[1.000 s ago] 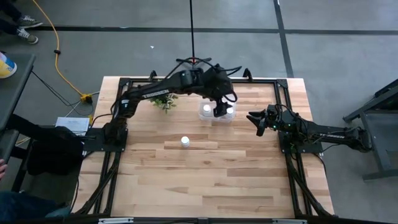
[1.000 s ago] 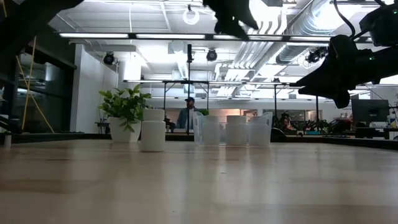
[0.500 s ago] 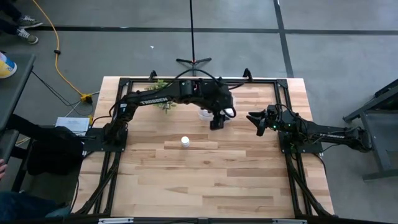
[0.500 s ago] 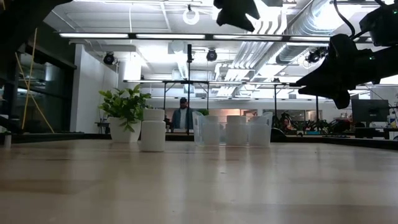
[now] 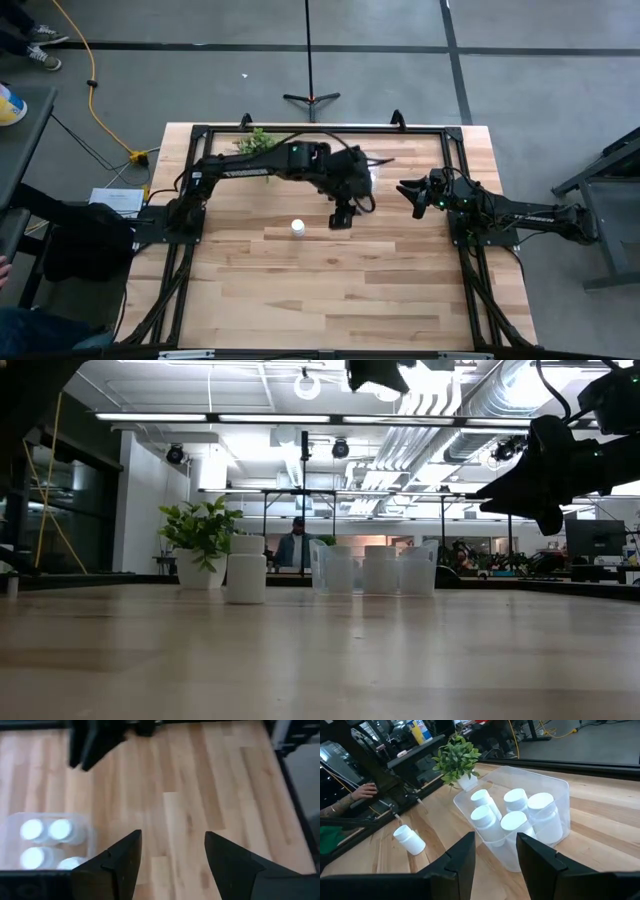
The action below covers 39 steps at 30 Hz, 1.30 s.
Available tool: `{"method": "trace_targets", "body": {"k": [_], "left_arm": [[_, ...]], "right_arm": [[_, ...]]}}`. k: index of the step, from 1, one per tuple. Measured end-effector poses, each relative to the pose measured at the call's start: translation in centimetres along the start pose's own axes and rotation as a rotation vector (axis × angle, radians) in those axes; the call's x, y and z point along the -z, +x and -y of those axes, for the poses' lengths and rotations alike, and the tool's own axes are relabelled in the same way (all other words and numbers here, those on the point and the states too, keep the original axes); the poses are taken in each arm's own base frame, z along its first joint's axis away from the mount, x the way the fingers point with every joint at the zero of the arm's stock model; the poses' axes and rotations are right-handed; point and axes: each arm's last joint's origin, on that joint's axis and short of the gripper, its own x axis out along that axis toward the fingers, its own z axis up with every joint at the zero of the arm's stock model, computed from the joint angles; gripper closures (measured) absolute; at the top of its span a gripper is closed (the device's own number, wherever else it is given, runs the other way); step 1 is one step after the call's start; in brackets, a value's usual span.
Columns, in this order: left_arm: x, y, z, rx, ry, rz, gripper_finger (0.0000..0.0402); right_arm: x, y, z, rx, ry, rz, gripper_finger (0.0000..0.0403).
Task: Pick and place pill bottles into a basket
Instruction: Put the white pill bottle into the transparent container
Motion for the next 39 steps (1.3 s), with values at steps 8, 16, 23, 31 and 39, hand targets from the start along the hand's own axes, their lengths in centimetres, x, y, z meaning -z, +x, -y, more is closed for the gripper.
{"method": "trace_targets", "body": {"k": [8, 16, 23, 31, 39], "left_arm": [[-4.2, -2.0, 2.7, -0.007, 0.042, 0.437, 0.0153], [-4.9, -1.8, 3.3, -0.079, 0.027, 0.529, 0.0153], [-2.2, 4.5, 3.2, -0.031, -0.064, 0.522, 0.0153], [6.4, -2.0, 2.7, -0.316, -0.181, 0.525, 0.0154], [18.1, -7.8, 3.3, -0.241, -0.369, 0.727, 0.0153]], "right_arm": [[0.0, 0.0, 0.1, 0.021, -0.005, 0.008, 0.0269], [0.0, 0.0, 0.0, 0.003, 0.028, 0.004, 0.0269], [0.0, 0.0, 0.0, -0.001, 0.057, 0.003, 0.0269], [0.0, 0.0, -0.1, -0.018, 0.063, -0.013, 0.0269], [0.0, 0.0, -0.1, -0.014, 0.055, -0.004, 0.0269]]}}
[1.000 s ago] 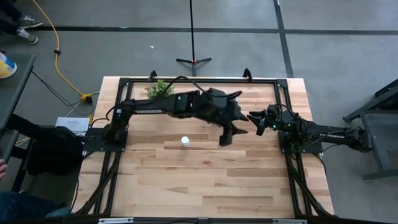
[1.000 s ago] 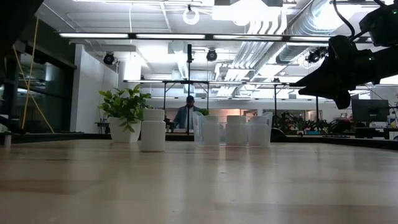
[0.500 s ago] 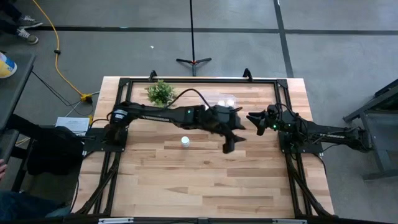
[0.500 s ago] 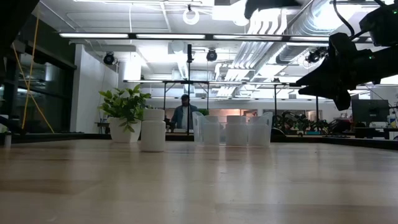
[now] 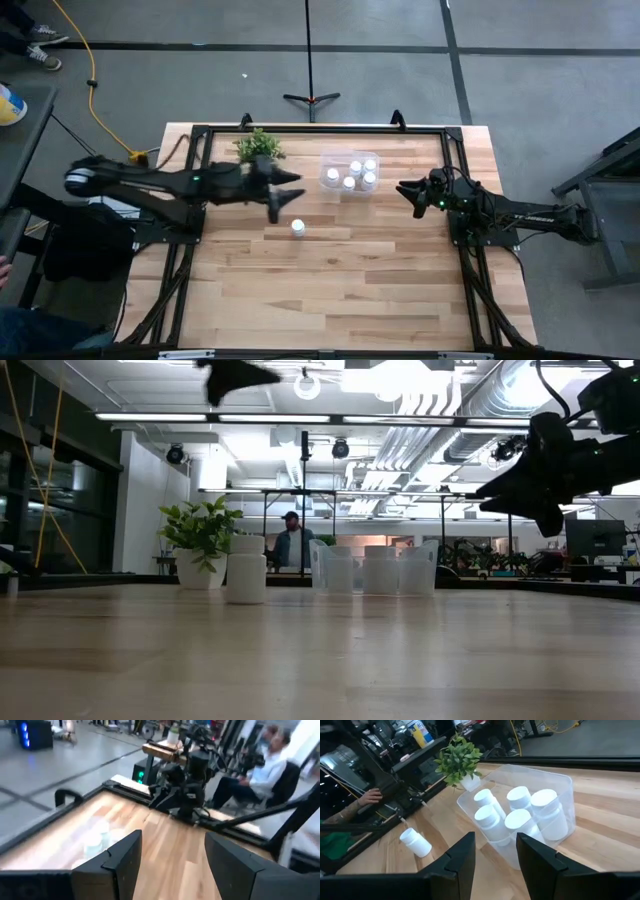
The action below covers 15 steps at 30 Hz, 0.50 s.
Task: Pick and place pill bottles into a basket
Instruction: Put the white pill bottle into the transparent container
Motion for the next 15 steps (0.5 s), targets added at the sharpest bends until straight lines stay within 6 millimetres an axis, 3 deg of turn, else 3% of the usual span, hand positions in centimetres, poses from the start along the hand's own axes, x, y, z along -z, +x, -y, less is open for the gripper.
{"method": "trace_targets", "body": {"k": [4, 6, 15], "left_arm": [[2.2, -2.6, -1.5, -0.004, -0.091, -0.014, 0.0153], [2.3, -3.4, -1.7, 0.008, -0.112, 0.007, 0.0153], [3.3, -3.1, -1.8, 0.043, 0.007, -0.061, 0.0153]], "right_arm": [[-0.1, 0.0, -0.2, -0.053, -0.032, -0.005, 0.0269], [-0.3, 0.0, -0.5, -0.091, -0.058, 0.01, 0.0269], [-2.2, -0.7, -2.4, -0.421, -0.304, 0.177, 0.0294]]}}
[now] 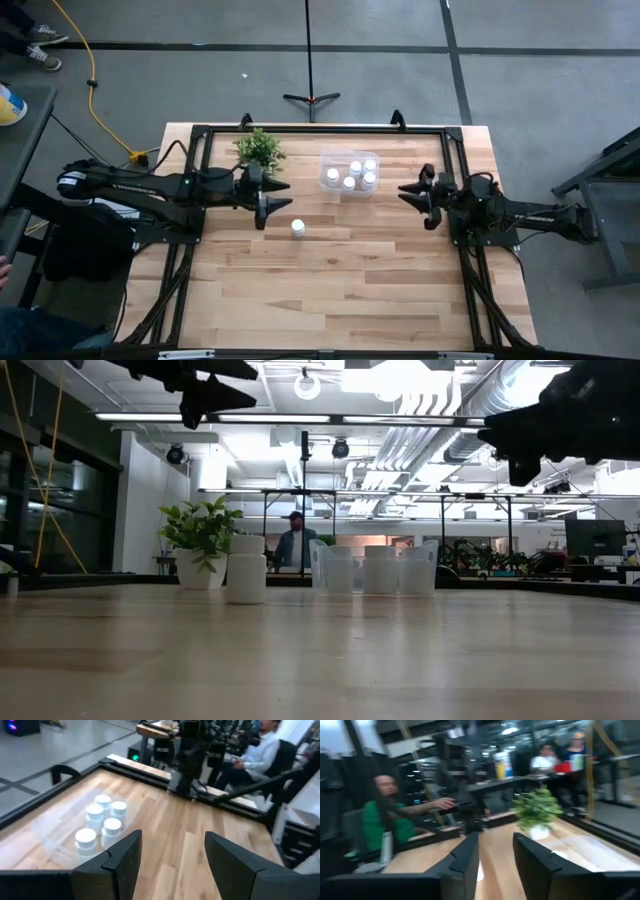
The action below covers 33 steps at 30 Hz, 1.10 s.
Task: Pick and place pill bottles into a basket
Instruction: Put the white pill bottle into the transparent container
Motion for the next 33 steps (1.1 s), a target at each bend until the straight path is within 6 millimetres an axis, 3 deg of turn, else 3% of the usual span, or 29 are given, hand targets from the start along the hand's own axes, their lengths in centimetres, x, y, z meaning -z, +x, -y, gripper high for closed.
{"method": "trace_targets", "body": {"k": [9, 15, 21, 28, 33], "left_arm": [[-0.3, -0.3, 0.0, -0.01, -0.054, 0.026, 0.0153], [0.2, 0.0, -0.1, -0.024, -0.044, -0.016, 0.0153], [1.0, 0.3, -0.3, -0.047, 0.042, -0.091, 0.0153], [2.4, 1.5, -0.1, 0.041, 0.265, -0.206, 0.0153], [3.2, 2.5, -0.1, 0.046, 0.28, -0.253, 0.0149]], "right_arm": [[1.0, 0.0, -1.6, -0.155, -0.032, -0.066, 0.0396], [1.4, 0.0, -1.6, 0.0, -0.097, -0.072, 0.0377], [1.5, 0.0, -1.5, 0.013, -0.016, -0.077, 0.0364], [1.5, 0.0, -1.5, 0.018, 0.05, -0.08, 0.0355], [1.7, 0.0, -1.5, 0.019, 0.073, -0.093, 0.0356]]}}
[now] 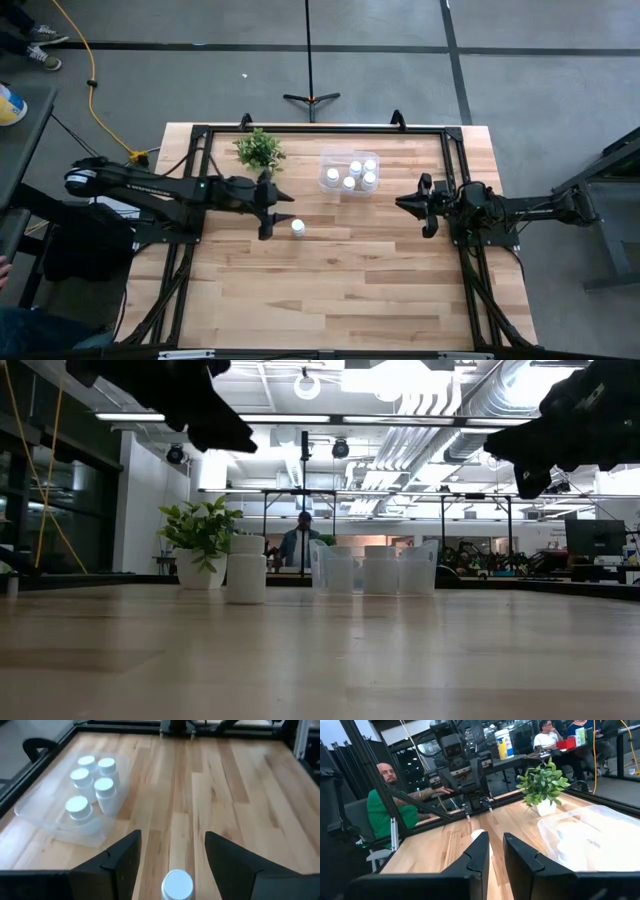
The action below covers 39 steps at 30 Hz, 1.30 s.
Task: Pick and place pill bottles into a basket
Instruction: Put the white pill bottle into the transparent container
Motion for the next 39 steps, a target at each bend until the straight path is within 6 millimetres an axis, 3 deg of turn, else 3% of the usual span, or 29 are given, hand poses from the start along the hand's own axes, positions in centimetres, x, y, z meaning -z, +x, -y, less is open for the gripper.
{"method": "trace_targets", "body": {"k": [4, 11, 13, 21, 39], "left_arm": [[0.8, 1.4, 0.2, -0.003, 0.007, -0.058, 0.0115], [2.0, 3.6, 0.4, 0.015, -0.004, -0.146, 0.0015], [2.4, 4.1, 0.6, 0.036, -0.004, -0.176, 0.0006], [4.1, 6.1, 0.8, 0.039, 0.005, -0.275, 0.0036], [6.8, 9.2, 1.1, 0.051, 0.01, -0.372, 0.0051]], "right_arm": [[0.0, 0.0, 0.1, 0.027, 0.002, 0.007, 0.0356], [0.0, 0.0, 0.2, 0.058, 0.002, 0.016, 0.0358], [0.0, 0.0, 0.2, 0.06, 0.0, 0.015, 0.0361], [0.1, 0.0, 0.2, 0.067, 0.0, 0.0, 0.0376], [0.2, 0.0, 0.3, 0.069, -0.003, -0.005, 0.0384]]}}
